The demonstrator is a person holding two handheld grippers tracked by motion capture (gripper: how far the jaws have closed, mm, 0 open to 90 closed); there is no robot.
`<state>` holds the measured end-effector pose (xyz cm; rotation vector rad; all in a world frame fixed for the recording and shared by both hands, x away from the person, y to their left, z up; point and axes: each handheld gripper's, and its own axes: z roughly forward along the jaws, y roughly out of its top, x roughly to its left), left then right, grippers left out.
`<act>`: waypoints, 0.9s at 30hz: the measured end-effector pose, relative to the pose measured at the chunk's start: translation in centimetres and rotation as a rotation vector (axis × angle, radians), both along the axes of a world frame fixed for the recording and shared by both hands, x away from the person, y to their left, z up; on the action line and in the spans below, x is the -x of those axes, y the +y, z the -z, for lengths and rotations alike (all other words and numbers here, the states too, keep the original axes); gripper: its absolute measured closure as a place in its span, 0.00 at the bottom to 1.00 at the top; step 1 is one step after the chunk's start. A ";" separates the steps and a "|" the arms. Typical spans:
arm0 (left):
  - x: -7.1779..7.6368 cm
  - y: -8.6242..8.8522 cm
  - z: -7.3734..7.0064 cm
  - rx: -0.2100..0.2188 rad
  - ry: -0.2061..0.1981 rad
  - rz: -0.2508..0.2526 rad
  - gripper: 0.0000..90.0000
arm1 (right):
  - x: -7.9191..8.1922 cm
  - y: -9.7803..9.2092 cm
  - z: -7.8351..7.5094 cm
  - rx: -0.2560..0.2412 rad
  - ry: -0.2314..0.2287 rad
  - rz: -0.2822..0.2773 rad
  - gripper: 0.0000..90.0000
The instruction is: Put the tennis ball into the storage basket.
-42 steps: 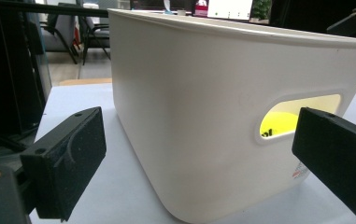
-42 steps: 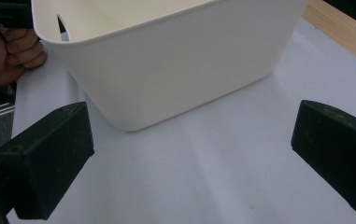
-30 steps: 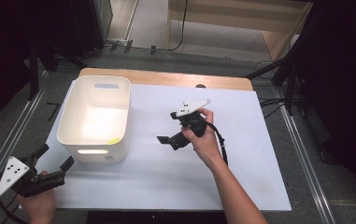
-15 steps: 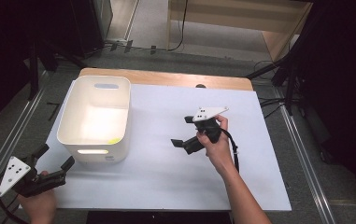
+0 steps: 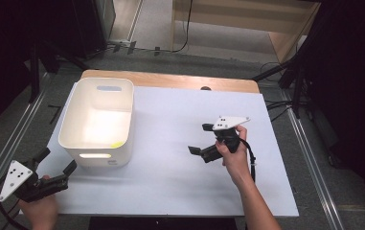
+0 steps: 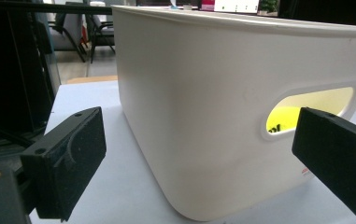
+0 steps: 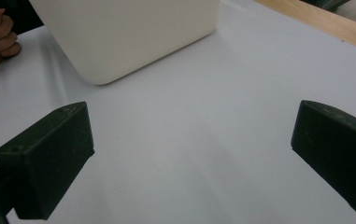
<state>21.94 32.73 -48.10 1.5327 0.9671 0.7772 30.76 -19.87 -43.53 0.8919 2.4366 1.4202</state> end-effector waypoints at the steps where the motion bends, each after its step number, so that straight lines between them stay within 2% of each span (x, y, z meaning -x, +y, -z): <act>1: 0.0 0.0 0.0 0.001 0.000 -0.001 0.03 | 0.1 -0.2 0.1 -0.003 0.000 0.007 0.00; 27: 0.0 -0.3 0.0 -0.019 -0.001 0.002 0.03 | 2.7 -5.8 2.6 -0.035 -0.020 0.138 0.00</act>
